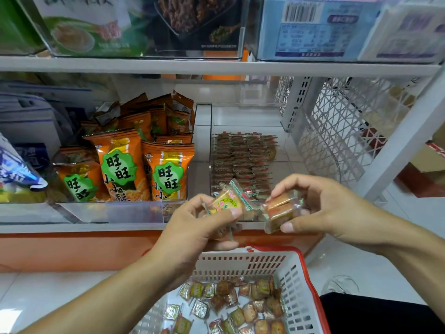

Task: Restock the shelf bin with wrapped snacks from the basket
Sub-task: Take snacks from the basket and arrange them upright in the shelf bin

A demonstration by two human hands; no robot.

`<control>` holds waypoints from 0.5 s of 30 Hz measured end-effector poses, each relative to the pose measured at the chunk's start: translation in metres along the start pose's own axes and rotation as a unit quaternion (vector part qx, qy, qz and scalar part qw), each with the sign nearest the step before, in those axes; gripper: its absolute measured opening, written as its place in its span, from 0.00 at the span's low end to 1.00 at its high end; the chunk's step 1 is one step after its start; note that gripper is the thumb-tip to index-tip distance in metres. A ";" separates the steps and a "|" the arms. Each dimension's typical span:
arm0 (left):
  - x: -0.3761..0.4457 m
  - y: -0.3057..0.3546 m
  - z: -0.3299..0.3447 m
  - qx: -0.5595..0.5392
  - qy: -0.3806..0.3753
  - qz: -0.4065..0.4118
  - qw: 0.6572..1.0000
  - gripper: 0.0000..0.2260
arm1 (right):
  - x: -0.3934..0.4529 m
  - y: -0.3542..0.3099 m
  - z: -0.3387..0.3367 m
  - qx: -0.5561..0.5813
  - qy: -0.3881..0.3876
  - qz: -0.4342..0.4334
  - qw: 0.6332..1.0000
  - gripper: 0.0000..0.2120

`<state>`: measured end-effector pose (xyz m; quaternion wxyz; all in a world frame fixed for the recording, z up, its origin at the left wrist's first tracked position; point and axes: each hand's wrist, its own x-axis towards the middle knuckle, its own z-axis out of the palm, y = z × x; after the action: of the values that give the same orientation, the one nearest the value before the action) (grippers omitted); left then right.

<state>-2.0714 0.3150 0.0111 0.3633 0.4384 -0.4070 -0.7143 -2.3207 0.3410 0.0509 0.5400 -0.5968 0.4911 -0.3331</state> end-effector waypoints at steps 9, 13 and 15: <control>-0.005 0.000 0.001 0.055 -0.014 0.089 0.994 0.16 | 0.000 -0.001 0.028 0.207 -0.055 0.059 0.975 0.26; -0.006 0.004 -0.001 0.073 -0.051 0.084 0.992 0.20 | 0.002 0.001 0.030 0.204 -0.036 0.073 0.976 0.31; -0.006 0.005 -0.003 0.058 -0.076 0.067 0.993 0.18 | 0.003 0.002 0.032 0.205 -0.040 0.077 0.975 0.32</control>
<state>-2.0660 0.3176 0.0167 0.3522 0.3753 -0.5028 -0.6945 -2.2908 0.3488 0.0428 0.6943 -0.4464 0.4349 -0.3599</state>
